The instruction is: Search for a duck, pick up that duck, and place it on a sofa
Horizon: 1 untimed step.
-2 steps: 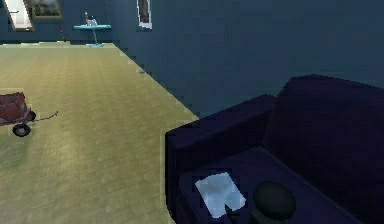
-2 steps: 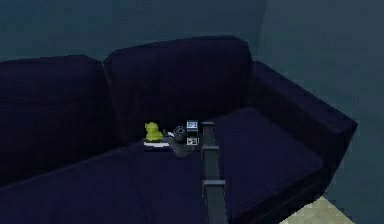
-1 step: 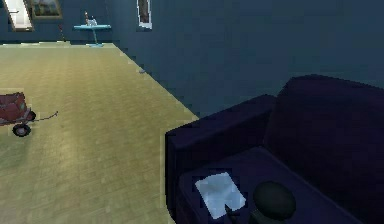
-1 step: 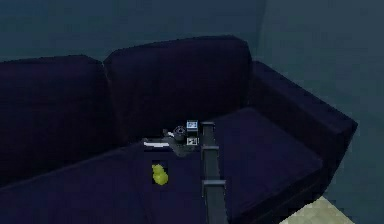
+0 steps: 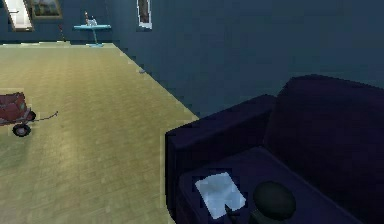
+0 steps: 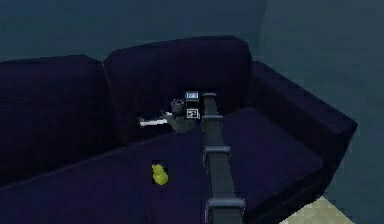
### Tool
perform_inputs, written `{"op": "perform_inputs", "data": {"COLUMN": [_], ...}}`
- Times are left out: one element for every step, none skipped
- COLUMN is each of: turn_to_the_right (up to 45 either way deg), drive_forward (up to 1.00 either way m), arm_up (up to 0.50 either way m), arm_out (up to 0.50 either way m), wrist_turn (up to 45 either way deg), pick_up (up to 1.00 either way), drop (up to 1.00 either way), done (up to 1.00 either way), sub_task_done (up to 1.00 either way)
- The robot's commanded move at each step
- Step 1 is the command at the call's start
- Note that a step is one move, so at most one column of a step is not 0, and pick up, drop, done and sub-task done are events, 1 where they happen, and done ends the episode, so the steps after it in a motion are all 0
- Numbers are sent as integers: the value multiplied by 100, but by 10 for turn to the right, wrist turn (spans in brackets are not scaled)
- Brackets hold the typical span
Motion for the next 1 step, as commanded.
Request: {"op": "perform_inputs", "data": {"turn_to_the_right": [0], "drive_forward": [0], "arm_up": [0], "arm_out": [-8], "wrist_turn": [0], "pick_up": [0], "drop": [0], "done": [0], "sub_task_done": [0]}}
